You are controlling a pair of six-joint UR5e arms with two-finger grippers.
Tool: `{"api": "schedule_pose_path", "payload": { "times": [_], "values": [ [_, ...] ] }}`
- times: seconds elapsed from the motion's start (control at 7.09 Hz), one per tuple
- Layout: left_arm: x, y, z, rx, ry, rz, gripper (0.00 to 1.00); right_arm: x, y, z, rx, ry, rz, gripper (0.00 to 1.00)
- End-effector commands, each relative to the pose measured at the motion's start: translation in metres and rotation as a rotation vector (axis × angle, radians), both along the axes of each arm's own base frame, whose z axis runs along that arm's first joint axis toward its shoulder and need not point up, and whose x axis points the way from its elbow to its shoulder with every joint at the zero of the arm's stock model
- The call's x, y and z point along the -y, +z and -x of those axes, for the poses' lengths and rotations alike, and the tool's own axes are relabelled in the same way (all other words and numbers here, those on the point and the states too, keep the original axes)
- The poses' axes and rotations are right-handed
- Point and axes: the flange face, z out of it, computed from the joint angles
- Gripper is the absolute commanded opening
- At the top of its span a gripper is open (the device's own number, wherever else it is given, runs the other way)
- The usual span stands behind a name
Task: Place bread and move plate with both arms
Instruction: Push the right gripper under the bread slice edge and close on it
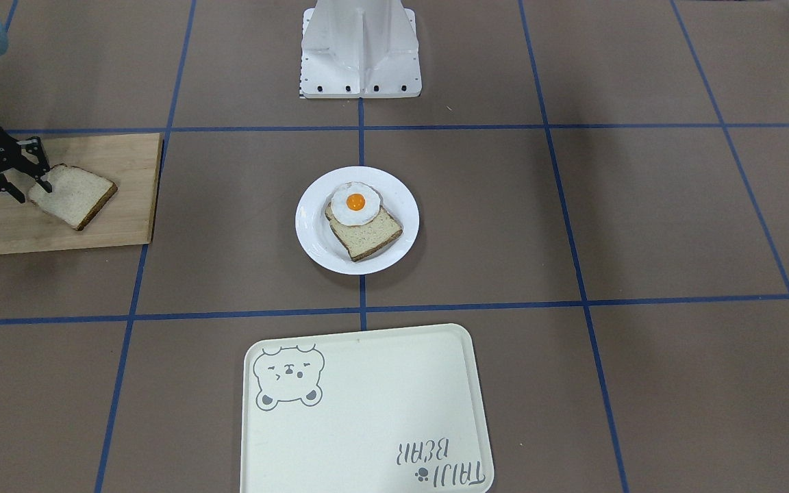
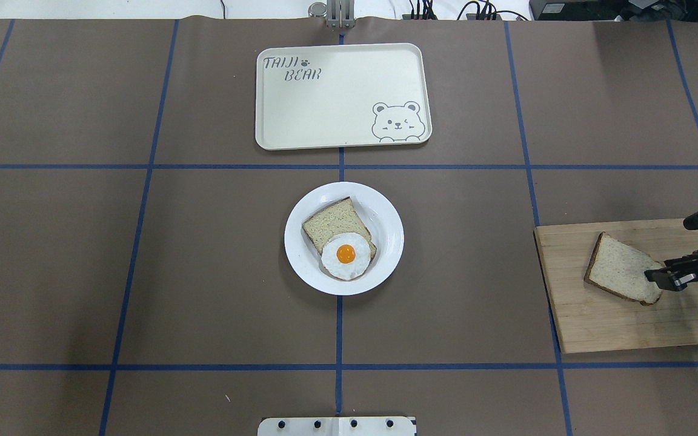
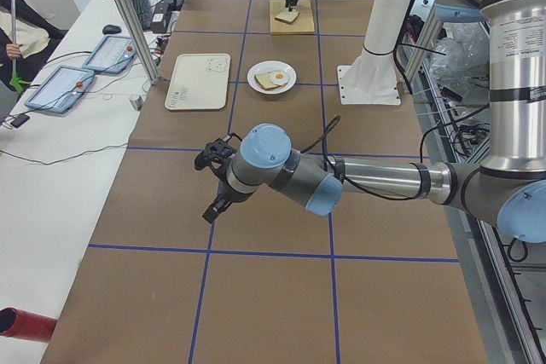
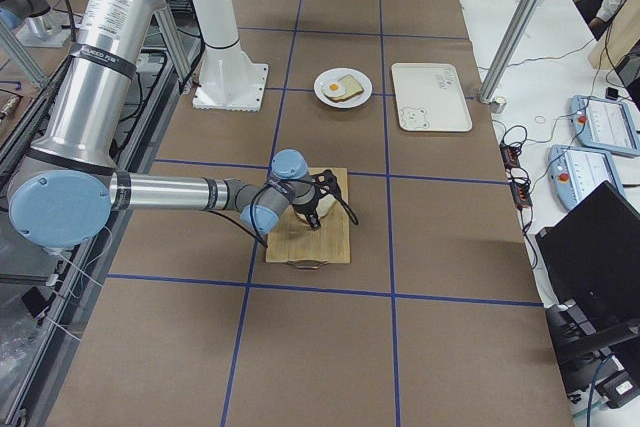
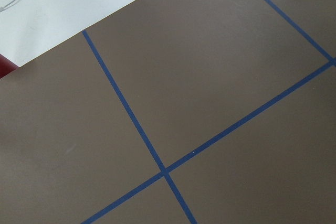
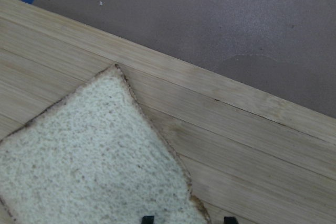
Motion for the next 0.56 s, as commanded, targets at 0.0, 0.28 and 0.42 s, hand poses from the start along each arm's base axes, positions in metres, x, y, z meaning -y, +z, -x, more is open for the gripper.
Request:
{"api": "schedule_pose_path", "payload": {
  "times": [0.0, 0.28, 0.42],
  "values": [
    [0.0, -0.0002, 0.0, 0.0, 0.0, 0.0, 0.99, -0.0004, 0.0026, 0.0003, -0.005, -0.002, 0.001, 0.23],
    [0.0, -0.0002, 0.0, 0.0, 0.0, 0.0, 0.99, 0.0003, -0.0006, 0.0009, 0.0, -0.002, -0.005, 0.0],
    [0.0, -0.0002, 0.0, 0.0, 0.0, 0.0, 0.99, 0.0007, -0.0038, 0.0007, 0.005, -0.001, -0.009, 0.0]
  ]
}}
